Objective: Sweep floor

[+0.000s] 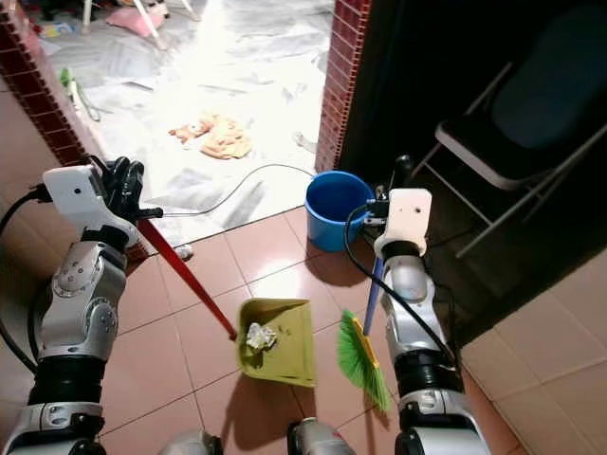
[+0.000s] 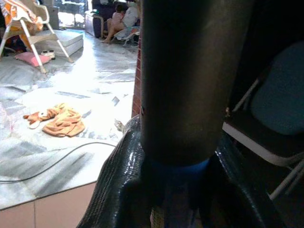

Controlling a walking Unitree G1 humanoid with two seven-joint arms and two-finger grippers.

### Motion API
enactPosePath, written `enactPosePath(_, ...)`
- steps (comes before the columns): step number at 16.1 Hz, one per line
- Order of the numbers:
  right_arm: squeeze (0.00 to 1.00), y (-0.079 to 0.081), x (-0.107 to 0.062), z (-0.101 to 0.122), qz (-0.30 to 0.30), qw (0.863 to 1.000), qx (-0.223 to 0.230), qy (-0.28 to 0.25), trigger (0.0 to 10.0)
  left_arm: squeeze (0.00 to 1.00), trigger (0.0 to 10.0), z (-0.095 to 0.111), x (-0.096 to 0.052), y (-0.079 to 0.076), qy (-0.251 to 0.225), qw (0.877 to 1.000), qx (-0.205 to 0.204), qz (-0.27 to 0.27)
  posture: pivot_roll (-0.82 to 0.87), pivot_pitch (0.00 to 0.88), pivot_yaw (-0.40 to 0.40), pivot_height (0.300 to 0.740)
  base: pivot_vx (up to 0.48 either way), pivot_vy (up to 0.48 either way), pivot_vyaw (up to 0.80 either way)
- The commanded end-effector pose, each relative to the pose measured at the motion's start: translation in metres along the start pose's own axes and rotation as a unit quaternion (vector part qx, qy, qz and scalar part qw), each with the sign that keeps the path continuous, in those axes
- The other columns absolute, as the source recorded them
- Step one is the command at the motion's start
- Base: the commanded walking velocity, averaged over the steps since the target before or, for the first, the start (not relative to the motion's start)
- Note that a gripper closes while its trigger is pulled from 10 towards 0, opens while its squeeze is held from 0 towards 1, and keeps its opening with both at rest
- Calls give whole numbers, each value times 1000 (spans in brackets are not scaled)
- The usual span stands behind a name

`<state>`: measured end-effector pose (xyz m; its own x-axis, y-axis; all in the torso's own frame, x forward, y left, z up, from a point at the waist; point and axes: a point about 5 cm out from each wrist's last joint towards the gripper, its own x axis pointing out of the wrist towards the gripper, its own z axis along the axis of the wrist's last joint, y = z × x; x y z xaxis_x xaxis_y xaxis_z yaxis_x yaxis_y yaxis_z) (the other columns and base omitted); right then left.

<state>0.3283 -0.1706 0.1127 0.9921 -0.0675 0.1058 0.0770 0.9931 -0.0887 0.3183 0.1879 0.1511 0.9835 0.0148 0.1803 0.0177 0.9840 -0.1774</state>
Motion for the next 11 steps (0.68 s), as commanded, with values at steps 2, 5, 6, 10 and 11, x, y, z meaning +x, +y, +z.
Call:
enactPosePath(2, 0, 4, -3, 3, 7, 1000, 5, -4, 10000, 0, 10000, 24, 7, -11, -50, 998, -26, -18, -65, 0, -5, 740, 0, 0, -800)
enactPosePath(5, 0, 4, -5, -1, 9, 1000, 0, -2, 10000, 0, 10000, 57, 18, -20, -104, 994, -36, -22, -65, 0, -5, 740, 0, 0, -750)
enactPosePath(6, 0, 4, -5, -1, 10, 1000, -1, -2, 10000, 0, 10000, 63, 19, -20, -114, 993, -35, -16, -65, 0, -5, 740, 0, 0, -469)
enactPosePath(10, 0, 5, -3, -1, 14, 1000, -5, 3, 10000, 0, 10000, 79, 22, -15, -143, 989, -26, 8, -54, 0, -8, 740, 283, 0, -400)
enactPosePath(11, 0, 6, -4, -1, 15, 1000, -6, 3, 10000, 0, 10000, 81, 22, -15, -145, 989, -27, 10, -53, 0, -8, 740, 311, 0, -800)
